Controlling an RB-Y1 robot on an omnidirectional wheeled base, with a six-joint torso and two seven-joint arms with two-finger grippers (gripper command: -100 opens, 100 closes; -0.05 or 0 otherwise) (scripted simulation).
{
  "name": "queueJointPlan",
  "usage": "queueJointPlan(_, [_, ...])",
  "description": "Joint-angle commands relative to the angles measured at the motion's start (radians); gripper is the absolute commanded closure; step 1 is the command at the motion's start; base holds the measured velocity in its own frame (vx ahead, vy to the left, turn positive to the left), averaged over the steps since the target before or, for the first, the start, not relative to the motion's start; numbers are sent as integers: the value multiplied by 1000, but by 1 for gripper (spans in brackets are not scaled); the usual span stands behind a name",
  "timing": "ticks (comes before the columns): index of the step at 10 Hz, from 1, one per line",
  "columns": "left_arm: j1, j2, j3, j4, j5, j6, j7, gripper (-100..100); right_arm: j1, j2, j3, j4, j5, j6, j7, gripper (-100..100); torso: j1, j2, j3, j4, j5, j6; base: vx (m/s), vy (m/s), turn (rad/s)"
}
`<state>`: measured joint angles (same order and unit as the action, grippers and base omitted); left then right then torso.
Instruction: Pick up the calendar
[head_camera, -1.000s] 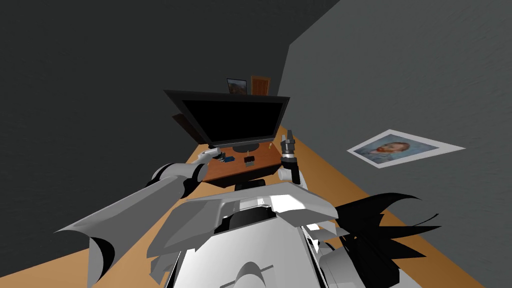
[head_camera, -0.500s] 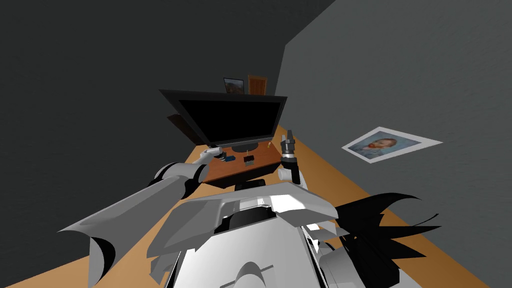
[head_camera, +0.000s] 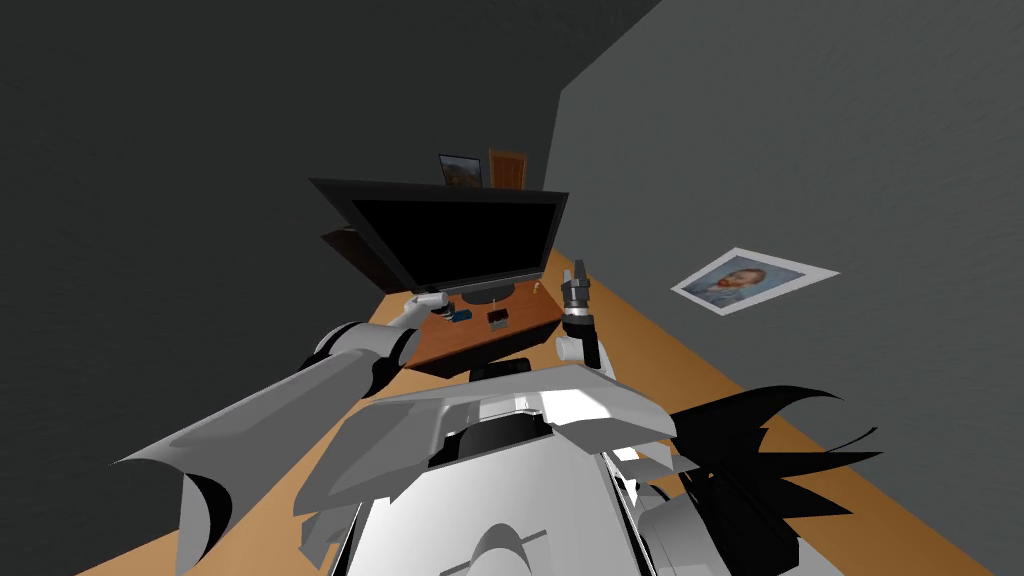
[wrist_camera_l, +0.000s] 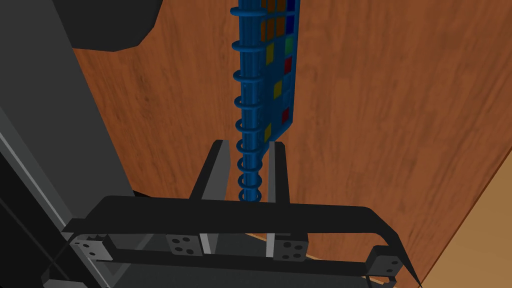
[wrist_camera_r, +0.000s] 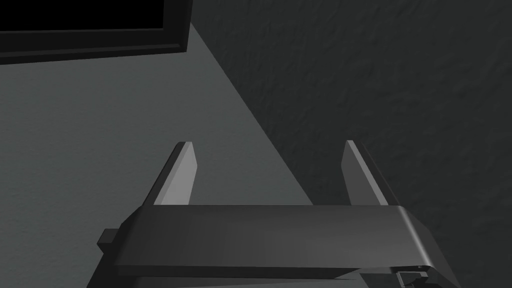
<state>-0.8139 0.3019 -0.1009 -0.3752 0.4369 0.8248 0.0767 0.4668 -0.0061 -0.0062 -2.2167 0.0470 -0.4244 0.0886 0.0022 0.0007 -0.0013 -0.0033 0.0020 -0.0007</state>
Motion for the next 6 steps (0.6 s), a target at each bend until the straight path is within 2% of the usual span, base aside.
queueJointPlan(1, [1, -1, -21, -23, -2, 15, 36, 100, 0, 0, 0, 0, 0, 0, 0, 0, 0, 0, 0, 0, 0, 0, -13, 51, -19])
queueJointPlan(2, [1, -1, -21, -23, -2, 15, 36, 100, 0, 0, 0, 0, 0, 0, 0, 0, 1, 1, 0, 0, 0, 1, -16, 47, -37])
queueJointPlan(3, [-7, -7, -60, -42, -2, 31, 90, 100, 0, 0, 0, 0, 0, 0, 0, 0, 1, 1, 1, 0, 0, 0, -36, 88, -101])
queueJointPlan(4, [-7, -7, -60, -42, -2, 31, 96, 100, 0, 0, 0, 0, 0, 0, 0, 0, 2, 2, 1, 1, 0, 1, -36, 97, -60])
queueJointPlan(5, [-9, -8, -54, -31, -1, 21, 80, 100, 0, 0, 0, 0, 0, 0, 0, 0, 3, 3, 2, 1, 0, 0, -14, 36, -8])
queueJointPlan(6, [-7, -8, -56, -36, -2, 25, 87, 0, 0, 0, 0, 0, 0, 0, 0, 0, 1, 2, 1, 1, 0, 0, -3, 8, 2])
